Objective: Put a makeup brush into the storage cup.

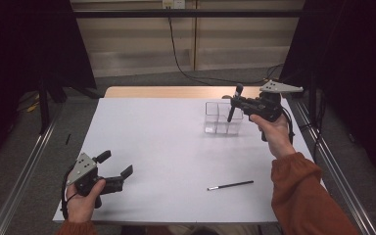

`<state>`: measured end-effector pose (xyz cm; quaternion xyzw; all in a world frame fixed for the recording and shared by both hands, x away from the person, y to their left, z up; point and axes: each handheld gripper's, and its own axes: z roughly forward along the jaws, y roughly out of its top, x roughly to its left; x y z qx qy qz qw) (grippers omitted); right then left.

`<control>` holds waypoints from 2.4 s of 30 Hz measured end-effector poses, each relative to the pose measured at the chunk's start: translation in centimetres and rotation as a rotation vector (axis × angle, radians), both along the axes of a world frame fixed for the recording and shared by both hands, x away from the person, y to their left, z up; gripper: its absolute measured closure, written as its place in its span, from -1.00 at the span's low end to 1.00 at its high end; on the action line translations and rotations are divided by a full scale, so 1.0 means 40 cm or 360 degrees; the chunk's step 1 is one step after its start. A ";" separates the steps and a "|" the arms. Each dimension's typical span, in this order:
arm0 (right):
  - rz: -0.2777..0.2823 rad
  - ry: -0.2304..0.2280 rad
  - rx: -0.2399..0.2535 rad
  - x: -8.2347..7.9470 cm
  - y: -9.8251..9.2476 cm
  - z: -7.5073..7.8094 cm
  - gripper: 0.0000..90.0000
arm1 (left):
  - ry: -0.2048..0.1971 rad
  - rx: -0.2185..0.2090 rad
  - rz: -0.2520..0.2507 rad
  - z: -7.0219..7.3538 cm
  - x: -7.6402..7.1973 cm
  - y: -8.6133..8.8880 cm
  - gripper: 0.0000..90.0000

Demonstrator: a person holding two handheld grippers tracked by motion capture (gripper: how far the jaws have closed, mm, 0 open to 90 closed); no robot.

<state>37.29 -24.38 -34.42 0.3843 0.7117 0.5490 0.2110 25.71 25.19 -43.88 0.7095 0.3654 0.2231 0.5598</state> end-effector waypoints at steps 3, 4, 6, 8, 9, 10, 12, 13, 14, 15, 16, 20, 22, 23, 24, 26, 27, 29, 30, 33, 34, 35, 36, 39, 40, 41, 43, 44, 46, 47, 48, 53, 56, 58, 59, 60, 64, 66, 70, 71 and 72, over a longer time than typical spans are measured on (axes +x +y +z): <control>-0.0018 -0.0012 0.0001 0.010 -0.005 0.006 0.77 | 0.0001 -0.0002 0.0003 0.000 -0.001 0.000 -0.91; -0.0026 -0.0017 -0.0001 0.014 -0.006 0.007 0.77 | -0.0001 -0.0002 0.0006 0.001 -0.001 0.000 -0.91; -0.0047 -0.0019 0.0013 0.020 -0.010 0.008 0.76 | -0.0004 0.0005 0.0011 0.001 -0.002 0.001 -0.91; -0.0068 -0.0029 0.0010 0.023 -0.012 0.007 0.76 | -0.0008 0.0008 0.0013 0.002 -0.003 0.002 -0.91; -0.0071 -0.0028 0.0004 0.025 -0.012 0.005 0.77 | -0.0009 0.0007 0.0013 0.002 -0.003 0.003 -0.91; -0.0079 -0.0026 -0.0001 0.027 -0.014 0.004 0.76 | -0.0006 0.0008 0.0013 0.001 -0.002 0.003 -0.91; -0.0100 -0.0024 -0.0010 0.034 -0.018 0.002 0.76 | -0.0006 0.0007 0.0021 0.001 -0.003 0.003 -0.91; -0.0107 -0.0023 -0.0011 0.038 -0.020 0.001 0.77 | -0.0005 0.0001 0.0022 0.002 -0.003 0.003 -0.91; -0.0122 -0.0026 -0.0013 0.042 -0.023 0.001 0.77 | -0.0006 0.0000 0.0022 0.002 -0.003 0.003 -0.91; -0.0129 -0.0025 -0.0015 0.045 -0.026 0.003 0.76 | -0.0006 0.0003 0.0023 0.002 -0.003 0.003 -0.91; -0.0139 -0.0030 -0.0019 0.049 -0.028 0.004 0.77 | -0.0005 0.0005 0.0020 0.002 -0.003 0.004 -0.91; -0.0178 -0.0025 -0.0040 0.064 -0.034 0.009 0.77 | -0.0001 -0.0008 0.0030 0.002 -0.003 0.005 -0.91; -0.0196 -0.0022 -0.0049 0.071 -0.039 0.009 0.76 | -0.0002 -0.0002 0.0033 0.001 -0.002 0.005 -0.91; -0.0205 -0.0017 -0.0047 0.075 -0.042 0.006 0.76 | -0.0004 -0.0004 0.0032 0.001 -0.002 0.005 -0.91; -0.0216 -0.0008 -0.0041 0.079 -0.044 0.003 0.77 | -0.0005 0.0004 0.0029 0.002 -0.001 0.005 -0.91; -0.0232 0.0011 -0.0041 0.086 -0.047 -0.004 0.76 | -0.0009 0.0010 0.0029 0.002 -0.002 0.006 -0.91; -0.0235 0.0014 -0.0039 0.089 -0.047 -0.007 0.76 | -0.0009 0.0010 0.0030 0.003 -0.002 0.006 -0.91; -0.0240 0.0017 -0.0050 0.092 -0.046 -0.011 0.76 | -0.0009 0.0012 0.0029 0.003 -0.002 0.006 -0.91; -0.0240 0.0014 -0.0049 0.092 -0.045 -0.012 0.76 | -0.0010 0.0010 0.0029 0.002 -0.002 0.005 -0.91; -0.0243 0.0015 -0.0056 0.093 -0.044 -0.015 0.76 | -0.0004 0.0018 0.0026 0.003 -0.002 0.005 -0.91; -0.0245 0.0013 -0.0066 0.093 -0.045 -0.016 0.76 | -0.0009 0.0008 0.0026 0.002 -0.002 0.004 -0.91; -0.0252 0.0012 -0.0069 0.094 -0.045 -0.017 0.76 | -0.0010 0.0009 0.0024 0.002 -0.002 0.005 -0.91; -0.0254 0.0015 -0.0068 0.094 -0.047 -0.019 0.76 | -0.0009 0.0011 0.0024 0.002 -0.002 0.005 -0.91; -0.0262 0.0020 -0.0075 0.095 -0.049 -0.023 0.76 | -0.0005 0.0022 0.0024 0.003 -0.001 0.005 -0.91; -0.0261 0.0023 -0.0078 0.096 -0.049 -0.025 0.77 | -0.0004 0.0022 0.0025 0.003 -0.001 0.005 -0.91; -0.0260 0.0025 -0.0080 0.097 -0.049 -0.027 0.77 | -0.0007 0.0018 0.0025 0.003 -0.001 0.005 -0.91; -0.0263 0.0029 -0.0086 0.099 -0.050 -0.032 0.76 | -0.0005 0.0024 0.0025 0.003 -0.001 0.005 -0.91; -0.0261 0.0038 -0.0084 0.100 -0.051 -0.035 0.76 | -0.0008 0.0032 0.0017 0.003 -0.001 0.005 -0.91; -0.0265 0.0051 -0.0080 0.102 -0.052 -0.040 0.76 | -0.0010 0.0034 0.0013 0.004 -0.001 0.004 -0.91; -0.0264 0.0050 -0.0078 0.103 -0.053 -0.041 0.76 | -0.0010 0.0033 0.0013 0.004 -0.001 0.004 -0.91; -0.0264 0.0053 -0.0075 0.103 -0.052 -0.042 0.76 | -0.0010 0.0034 0.0013 0.004 -0.001 0.004 -0.91; -0.0265 0.0063 -0.0085 0.107 -0.051 -0.053 0.76 | -0.0010 0.0029 0.0014 0.004 -0.002 0.005 -0.91; -0.0267 0.0068 -0.0083 0.107 -0.049 -0.058 0.76 | -0.0013 0.0035 0.0019 0.005 -0.002 0.006 -0.91; -0.0268 0.0070 -0.0085 0.106 -0.049 -0.062 0.76 | -0.0012 0.0037 0.0020 0.004 -0.001 0.007 -0.91; -0.0267 0.0073 -0.0081 0.105 -0.049 -0.066 0.76 | -0.0011 0.0043 0.0023 0.004 -0.001 0.007 -0.91; -0.0265 0.0082 -0.0085 0.105 -0.049 -0.070 0.76 | -0.0012 0.0042 0.0022 0.004 -0.001 0.008 -0.91; -0.0268 0.0103 -0.0086 0.103 -0.048 -0.091 0.76 | -0.0010 0.0043 0.0021 0.005 -0.001 0.007 -0.91; -0.0265 0.0114 -0.0085 0.102 -0.047 -0.100 0.76 | -0.0006 0.0040 0.0018 0.005 -0.001 0.006 -0.91; -0.0270 0.0123 -0.0086 0.100 -0.045 -0.118 0.76 | -0.0018 0.0028 0.0018 0.005 -0.001 0.008 -0.91; -0.0272 0.0125 -0.0078 0.100 -0.045 -0.122 0.76 | -0.0011 0.0028 0.0020 0.005 -0.001 0.009 -0.91; -0.0272 0.0130 -0.0074 0.099 -0.045 -0.125 0.76 | -0.0008 0.0025 0.0022 0.005 -0.001 0.009 -0.91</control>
